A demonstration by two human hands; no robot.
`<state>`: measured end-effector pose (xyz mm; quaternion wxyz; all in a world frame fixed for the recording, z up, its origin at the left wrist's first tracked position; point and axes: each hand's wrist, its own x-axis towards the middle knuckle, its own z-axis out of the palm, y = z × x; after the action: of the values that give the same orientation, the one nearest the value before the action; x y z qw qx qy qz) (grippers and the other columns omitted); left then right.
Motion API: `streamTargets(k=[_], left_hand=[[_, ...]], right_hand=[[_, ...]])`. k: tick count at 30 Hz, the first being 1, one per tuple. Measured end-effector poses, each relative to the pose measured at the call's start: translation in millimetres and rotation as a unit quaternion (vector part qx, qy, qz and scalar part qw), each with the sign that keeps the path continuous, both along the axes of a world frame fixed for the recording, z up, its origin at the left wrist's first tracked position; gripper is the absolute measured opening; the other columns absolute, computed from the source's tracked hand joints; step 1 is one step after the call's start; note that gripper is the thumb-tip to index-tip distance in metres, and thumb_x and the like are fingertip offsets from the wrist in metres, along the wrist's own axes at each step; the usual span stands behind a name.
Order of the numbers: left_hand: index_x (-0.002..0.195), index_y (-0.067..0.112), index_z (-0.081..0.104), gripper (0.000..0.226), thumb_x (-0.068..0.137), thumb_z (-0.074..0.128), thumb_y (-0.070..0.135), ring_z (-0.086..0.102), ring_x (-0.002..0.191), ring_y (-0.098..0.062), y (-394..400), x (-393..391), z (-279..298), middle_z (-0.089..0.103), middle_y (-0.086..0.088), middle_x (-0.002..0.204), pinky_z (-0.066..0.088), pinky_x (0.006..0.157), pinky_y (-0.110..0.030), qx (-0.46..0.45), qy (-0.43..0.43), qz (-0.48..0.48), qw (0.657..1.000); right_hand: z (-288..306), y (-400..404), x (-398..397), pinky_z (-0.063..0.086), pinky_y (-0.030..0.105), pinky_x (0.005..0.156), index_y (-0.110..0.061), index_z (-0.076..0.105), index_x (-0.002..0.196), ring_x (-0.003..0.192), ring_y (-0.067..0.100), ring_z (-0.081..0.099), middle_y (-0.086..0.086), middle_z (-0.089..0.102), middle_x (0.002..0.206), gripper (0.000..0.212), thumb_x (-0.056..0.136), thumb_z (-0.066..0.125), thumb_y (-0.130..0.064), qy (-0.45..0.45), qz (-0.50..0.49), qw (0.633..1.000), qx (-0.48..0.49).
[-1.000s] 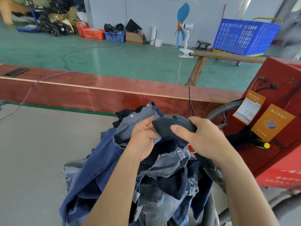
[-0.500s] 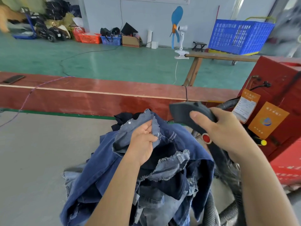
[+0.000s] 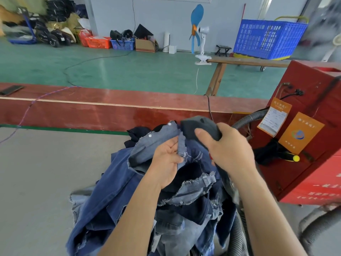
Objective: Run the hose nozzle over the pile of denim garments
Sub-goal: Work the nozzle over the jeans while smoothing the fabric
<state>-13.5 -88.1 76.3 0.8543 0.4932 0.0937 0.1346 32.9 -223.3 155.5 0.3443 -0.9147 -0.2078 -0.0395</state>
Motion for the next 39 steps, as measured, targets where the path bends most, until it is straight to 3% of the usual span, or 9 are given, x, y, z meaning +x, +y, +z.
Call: streamTargets(k=[5,8,13,21,25,29,32,36,39], left_hand=[[0.12,0.012,0.052,0.068,0.079,0.025,-0.035,0.067,0.094,-0.005,7,-1,0,0.067,0.002,0.107,0.055,0.076,-0.019,0.023,0.022,0.026,0.999],[0.122,0.004,0.053,0.068,0.076,0.023,-0.037,0.067,0.096,-0.01,5,-1,1,0.067,-0.005,0.109,0.055,0.079,-0.021,0.021,0.018,0.021,0.999],[0.117,0.003,0.055,0.068,0.074,0.021,-0.038,0.068,0.094,-0.008,-4,-3,-1,0.068,-0.003,0.104,0.054,0.08,-0.018,0.028,0.024,0.009,0.999],[0.144,0.005,0.038,0.077,0.079,0.029,-0.035,0.058,0.114,-0.017,-2,-1,-5,0.06,-0.003,0.122,0.048,0.087,-0.026,0.104,0.102,-0.009,0.989],[0.146,0.009,0.035,0.083,0.077,0.028,-0.036,0.054,0.12,-0.008,-8,0,-3,0.057,0.001,0.129,0.046,0.091,-0.021,0.127,0.104,-0.017,0.986],[0.125,0.019,0.051,0.076,0.077,0.028,-0.034,0.058,0.108,0.006,-19,-1,-9,0.067,0.015,0.109,0.044,0.091,-0.013,0.172,0.09,-0.058,0.979],[0.123,0.022,0.056,0.05,0.093,0.035,-0.012,0.056,0.105,-0.012,-20,-1,-21,0.065,0.001,0.114,0.044,0.092,-0.026,0.299,0.143,-0.098,0.938],[0.148,0.016,0.029,0.063,0.09,0.042,-0.006,0.052,0.117,-0.031,-26,3,-39,0.053,-0.013,0.134,0.044,0.084,-0.035,0.51,0.218,-0.112,0.825],[0.137,0.024,0.041,0.053,0.086,0.047,0.011,0.058,0.103,-0.028,-31,8,-39,0.064,-0.006,0.115,0.045,0.075,-0.035,0.511,0.258,-0.032,0.819]], right_hand=[[18,-22,9,0.046,0.032,0.055,-0.015,0.058,0.081,0.042,0.012,0.057,-0.001,0.061,0.052,0.043,0.079,0.058,-0.058,0.03,0.024,0.996,0.08],[16,-23,6,0.049,0.038,0.058,-0.016,0.061,0.081,0.05,0.018,0.057,0.0,0.06,0.056,0.043,0.076,0.061,-0.059,0.112,0.097,0.989,0.026],[-1,-4,1,0.041,0.03,0.056,-0.019,0.055,0.08,0.062,0.016,0.057,-0.003,0.06,0.066,0.04,0.085,0.055,-0.059,0.03,0.063,0.994,-0.08],[11,-24,18,0.04,0.028,0.049,-0.016,0.057,0.081,0.039,0.009,0.055,-0.003,0.058,0.049,0.038,0.084,0.059,-0.054,0.013,-0.014,0.996,0.091],[12,-28,17,0.046,0.029,0.044,-0.021,0.061,0.08,0.041,0.013,0.06,-0.005,0.061,0.051,0.033,0.082,0.063,-0.053,0.104,0.062,0.992,0.038],[-3,-14,13,0.049,0.033,0.056,-0.021,0.058,0.078,0.056,0.018,0.062,-0.001,0.063,0.061,0.037,0.083,0.058,-0.058,0.058,0.051,0.994,-0.076],[-8,-13,17,0.043,0.032,0.059,-0.019,0.056,0.084,0.066,0.022,0.06,-0.001,0.062,0.071,0.037,0.086,0.056,-0.057,0.021,-0.025,0.999,-0.035],[-4,-27,26,0.038,0.034,0.059,-0.017,0.051,0.078,0.07,0.027,0.057,0.001,0.059,0.071,0.039,0.086,0.057,-0.055,0.02,-0.083,0.996,0.035],[-5,-31,27,0.051,0.041,0.066,-0.017,0.053,0.08,0.07,0.031,0.062,0.005,0.062,0.071,0.038,0.087,0.057,-0.055,0.042,-0.085,0.995,0.036]])
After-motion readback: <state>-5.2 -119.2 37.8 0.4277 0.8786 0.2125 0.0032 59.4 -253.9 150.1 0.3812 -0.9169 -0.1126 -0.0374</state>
